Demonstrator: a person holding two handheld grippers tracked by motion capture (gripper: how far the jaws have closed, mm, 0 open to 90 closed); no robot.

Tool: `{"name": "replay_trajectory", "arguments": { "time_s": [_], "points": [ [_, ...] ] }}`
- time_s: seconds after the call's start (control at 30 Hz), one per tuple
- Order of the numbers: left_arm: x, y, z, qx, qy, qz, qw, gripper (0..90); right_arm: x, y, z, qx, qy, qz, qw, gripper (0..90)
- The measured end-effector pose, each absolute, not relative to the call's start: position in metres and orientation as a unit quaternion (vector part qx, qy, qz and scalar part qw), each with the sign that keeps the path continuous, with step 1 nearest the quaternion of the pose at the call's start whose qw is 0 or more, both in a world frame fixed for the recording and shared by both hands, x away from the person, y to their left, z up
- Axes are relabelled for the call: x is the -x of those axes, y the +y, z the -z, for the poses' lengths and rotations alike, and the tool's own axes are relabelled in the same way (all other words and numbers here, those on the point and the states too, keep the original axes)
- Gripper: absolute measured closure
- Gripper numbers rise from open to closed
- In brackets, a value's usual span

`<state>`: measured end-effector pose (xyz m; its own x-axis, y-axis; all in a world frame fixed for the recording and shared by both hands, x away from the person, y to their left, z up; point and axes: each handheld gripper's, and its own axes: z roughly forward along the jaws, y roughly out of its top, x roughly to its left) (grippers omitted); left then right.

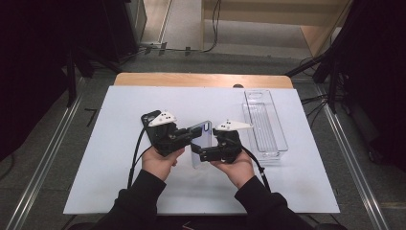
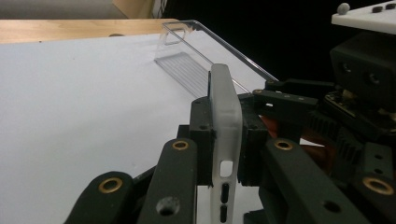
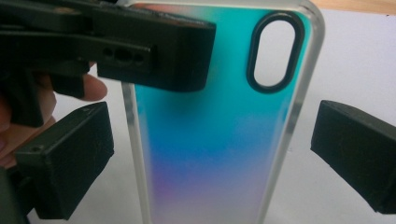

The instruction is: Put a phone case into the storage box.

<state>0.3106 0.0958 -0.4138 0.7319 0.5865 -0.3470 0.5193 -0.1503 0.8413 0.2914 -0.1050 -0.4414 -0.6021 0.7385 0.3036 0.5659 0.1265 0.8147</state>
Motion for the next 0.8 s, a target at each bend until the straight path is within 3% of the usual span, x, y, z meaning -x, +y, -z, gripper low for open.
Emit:
{"name": "replay_trajectory", "arguments": {
  "time_s": [0.27,0.4,0.67,0.8],
  "points": [
    [-0.3062,0.0930,0.4144,-0.758,0.363,-0.026,0.541,80.3,-0.2941,-0.1018,0.4435,-0.443,0.743,-0.495,0.089,0.4],
    [-0.3061,0.0933,0.4149,-0.756,0.367,-0.027,0.541,80.0,-0.2940,-0.1037,0.4454,-0.435,0.738,-0.511,0.072,14.8],
    [-0.3069,0.0947,0.4145,-0.751,0.371,-0.016,0.545,79.1,-0.2913,-0.1024,0.4440,-0.434,0.739,-0.509,0.085,15.8],
    [-0.3070,0.0979,0.4110,-0.744,0.378,-0.016,0.550,69.4,-0.2922,-0.1047,0.4438,-0.439,0.737,-0.506,0.091,15.9]
  ]
}}
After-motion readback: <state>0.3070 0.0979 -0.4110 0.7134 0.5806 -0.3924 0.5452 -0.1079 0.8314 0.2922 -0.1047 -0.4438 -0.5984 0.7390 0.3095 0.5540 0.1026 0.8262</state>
